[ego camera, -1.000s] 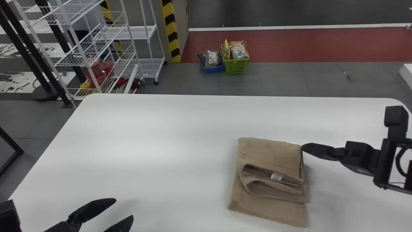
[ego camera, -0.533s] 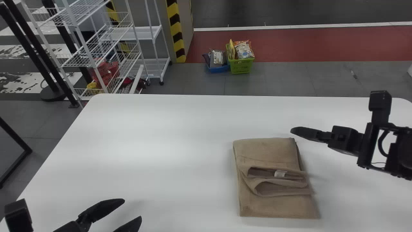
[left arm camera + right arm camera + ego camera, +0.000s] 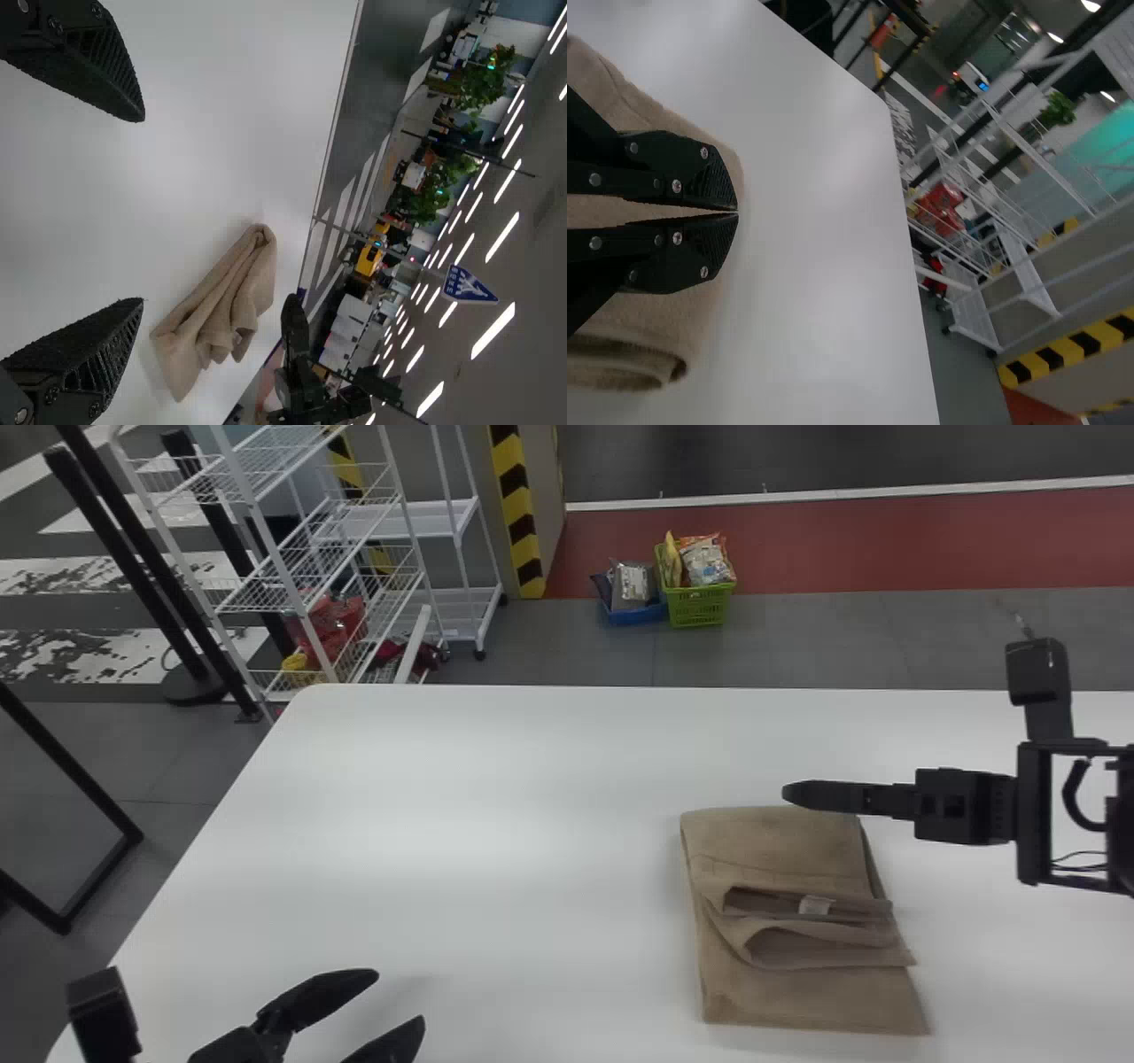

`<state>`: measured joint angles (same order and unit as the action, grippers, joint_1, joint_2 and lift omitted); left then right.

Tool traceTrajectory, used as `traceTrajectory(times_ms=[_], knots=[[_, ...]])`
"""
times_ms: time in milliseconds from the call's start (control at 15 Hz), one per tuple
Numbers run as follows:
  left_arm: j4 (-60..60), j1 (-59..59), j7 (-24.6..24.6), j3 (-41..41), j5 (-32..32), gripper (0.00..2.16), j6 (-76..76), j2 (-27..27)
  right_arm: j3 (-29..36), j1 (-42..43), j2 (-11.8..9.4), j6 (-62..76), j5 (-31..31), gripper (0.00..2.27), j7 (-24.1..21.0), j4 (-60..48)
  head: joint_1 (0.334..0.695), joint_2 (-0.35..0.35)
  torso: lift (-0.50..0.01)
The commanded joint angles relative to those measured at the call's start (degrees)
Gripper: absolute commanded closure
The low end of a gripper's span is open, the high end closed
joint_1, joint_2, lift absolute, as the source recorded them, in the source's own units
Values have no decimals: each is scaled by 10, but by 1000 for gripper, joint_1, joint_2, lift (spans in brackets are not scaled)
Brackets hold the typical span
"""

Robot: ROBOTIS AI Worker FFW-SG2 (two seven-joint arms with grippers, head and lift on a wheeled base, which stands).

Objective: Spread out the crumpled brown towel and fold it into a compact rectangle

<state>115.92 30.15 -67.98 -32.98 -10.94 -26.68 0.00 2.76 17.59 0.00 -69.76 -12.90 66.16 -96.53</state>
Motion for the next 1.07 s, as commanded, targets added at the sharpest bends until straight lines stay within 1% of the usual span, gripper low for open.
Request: traceTrajectory(times_ms=[0,67,133,200,267,333,400,467,533,600,733,800,1000], knots=[[-2,-1,0,-1,0,76,2,-1,-59,-43,1,-46,-123,495,76,-125,695,253,-127],[-3,-1,1,-1,-1,73,2,-1,-62,-60,1,-44,-141,454,119,-172,695,269,-127],[-6,-2,1,-1,-1,76,3,-1,-70,-70,-4,-46,-147,451,122,-199,695,284,-127],[-7,-3,2,-1,-1,73,3,-1,-87,-78,-27,-47,-164,451,122,-219,695,305,-127],[-8,-4,2,0,-1,73,3,-1,-104,-85,-46,-46,-186,421,122,-229,695,303,-127],[-10,-4,4,1,0,76,3,-1,-120,-90,-69,-42,-208,421,122,-235,695,300,-127],[-13,-6,6,1,0,73,5,-1,-126,-94,-91,-35,-213,421,122,-240,695,294,-127],[-16,-7,7,3,2,73,5,-1,-130,-96,-106,-28,-214,421,122,-240,695,274,-127],[-17,-8,9,5,5,73,5,-1,-133,-98,-113,-10,-214,421,122,-239,695,263,-127],[-17,-9,12,10,11,73,5,-1,-147,-99,-126,4,-215,421,122,-238,695,252,-127],[-17,-9,16,12,13,73,5,-1,-181,-94,-147,28,-237,421,122,-237,695,242,-127],[-17,-9,18,12,13,73,5,-1,-195,-87,-159,51,-237,421,122,-237,695,241,-127],[-18,-8,18,12,13,76,5,-1,-246,-70,-188,58,-258,421,122,-235,695,246,-127]])
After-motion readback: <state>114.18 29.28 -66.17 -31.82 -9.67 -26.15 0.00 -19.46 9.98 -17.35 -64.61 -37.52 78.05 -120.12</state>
